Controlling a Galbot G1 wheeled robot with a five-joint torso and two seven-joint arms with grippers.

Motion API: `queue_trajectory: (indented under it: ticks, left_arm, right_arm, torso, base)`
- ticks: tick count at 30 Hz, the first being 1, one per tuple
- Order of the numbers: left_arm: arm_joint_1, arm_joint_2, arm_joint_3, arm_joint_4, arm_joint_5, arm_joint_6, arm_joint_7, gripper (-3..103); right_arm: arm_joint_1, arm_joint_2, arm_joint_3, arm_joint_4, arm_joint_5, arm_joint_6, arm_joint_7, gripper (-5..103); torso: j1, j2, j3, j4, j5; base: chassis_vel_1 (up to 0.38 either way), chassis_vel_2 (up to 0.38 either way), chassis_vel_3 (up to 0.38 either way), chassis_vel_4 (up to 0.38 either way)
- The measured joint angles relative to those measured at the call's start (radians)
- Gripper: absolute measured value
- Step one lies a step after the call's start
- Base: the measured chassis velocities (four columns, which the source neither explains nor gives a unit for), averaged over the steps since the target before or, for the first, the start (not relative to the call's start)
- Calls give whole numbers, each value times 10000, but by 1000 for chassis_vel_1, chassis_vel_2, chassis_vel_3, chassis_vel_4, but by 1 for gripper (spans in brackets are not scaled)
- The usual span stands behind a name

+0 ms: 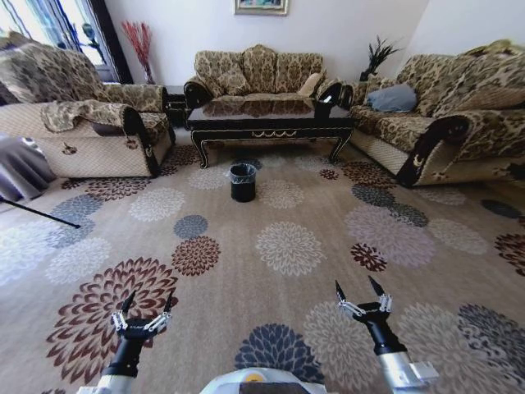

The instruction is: Move to the front of the table and pick up the trash from the floor, then place it into the trash bin.

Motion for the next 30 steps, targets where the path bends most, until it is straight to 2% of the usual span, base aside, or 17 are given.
queue_trajectory:
  ticks: [7,30]
  left_arm:
    - [0,0,0,0,0,0,0,100]
    - [0,0,0,0,0,-1,0,100]
  right_arm:
    - [0,0,0,0,0,0,0,100]
    - [0,0,0,0,0,0,0,100]
  torso:
    - [65,349,286,0,0]
    - [296,1237,947,0,0]
  base:
    - [0,0,0,0]
    - [0,0,0,0]
